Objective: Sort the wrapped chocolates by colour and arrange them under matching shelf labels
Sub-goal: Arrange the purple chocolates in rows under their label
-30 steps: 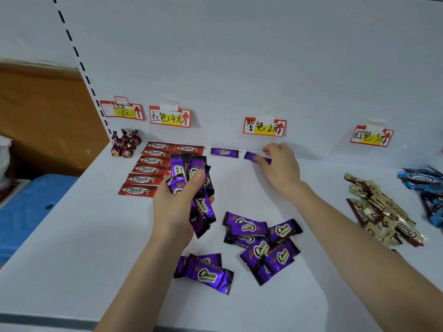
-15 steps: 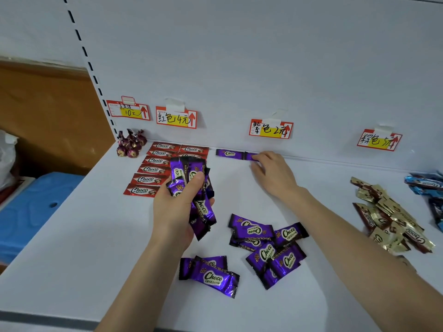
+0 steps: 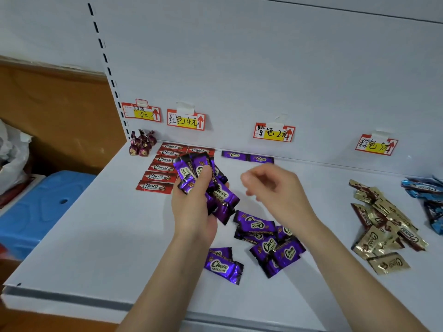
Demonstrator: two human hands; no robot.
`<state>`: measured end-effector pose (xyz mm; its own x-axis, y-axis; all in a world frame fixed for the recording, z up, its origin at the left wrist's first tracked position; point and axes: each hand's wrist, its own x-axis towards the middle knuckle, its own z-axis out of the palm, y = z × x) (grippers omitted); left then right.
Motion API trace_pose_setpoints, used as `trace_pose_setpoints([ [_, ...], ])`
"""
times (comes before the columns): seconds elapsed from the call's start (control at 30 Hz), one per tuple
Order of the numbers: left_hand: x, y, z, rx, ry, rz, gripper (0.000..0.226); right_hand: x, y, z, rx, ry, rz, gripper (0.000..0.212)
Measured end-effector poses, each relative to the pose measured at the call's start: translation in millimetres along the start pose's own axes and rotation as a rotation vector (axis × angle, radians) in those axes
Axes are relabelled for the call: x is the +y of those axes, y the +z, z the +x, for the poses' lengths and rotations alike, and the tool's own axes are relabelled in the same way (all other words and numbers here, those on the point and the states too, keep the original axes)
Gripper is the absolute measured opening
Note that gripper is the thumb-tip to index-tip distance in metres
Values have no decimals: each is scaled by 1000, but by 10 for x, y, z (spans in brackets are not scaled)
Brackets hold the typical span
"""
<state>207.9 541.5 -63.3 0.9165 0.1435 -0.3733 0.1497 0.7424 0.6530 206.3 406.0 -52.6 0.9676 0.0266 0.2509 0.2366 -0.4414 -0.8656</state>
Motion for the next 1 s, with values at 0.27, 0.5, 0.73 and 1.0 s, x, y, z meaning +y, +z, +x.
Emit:
trace_pose_setpoints([
  [0.27, -65, 28, -198, 52, 82, -37, 33, -152, 160, -396, -12, 183, 195, 4],
  [0.5, -48, 2, -179, 105, 97, 47, 53, -95, -9, -324, 55, 230, 315, 6],
  [0.73, -85, 11, -75, 22, 81, 21, 38, 570, -610, 394, 177, 319, -64, 10],
  [1.0, -118, 63, 55, 16, 90, 67, 28, 1256, -869, 1092, 58, 361, -640, 23],
])
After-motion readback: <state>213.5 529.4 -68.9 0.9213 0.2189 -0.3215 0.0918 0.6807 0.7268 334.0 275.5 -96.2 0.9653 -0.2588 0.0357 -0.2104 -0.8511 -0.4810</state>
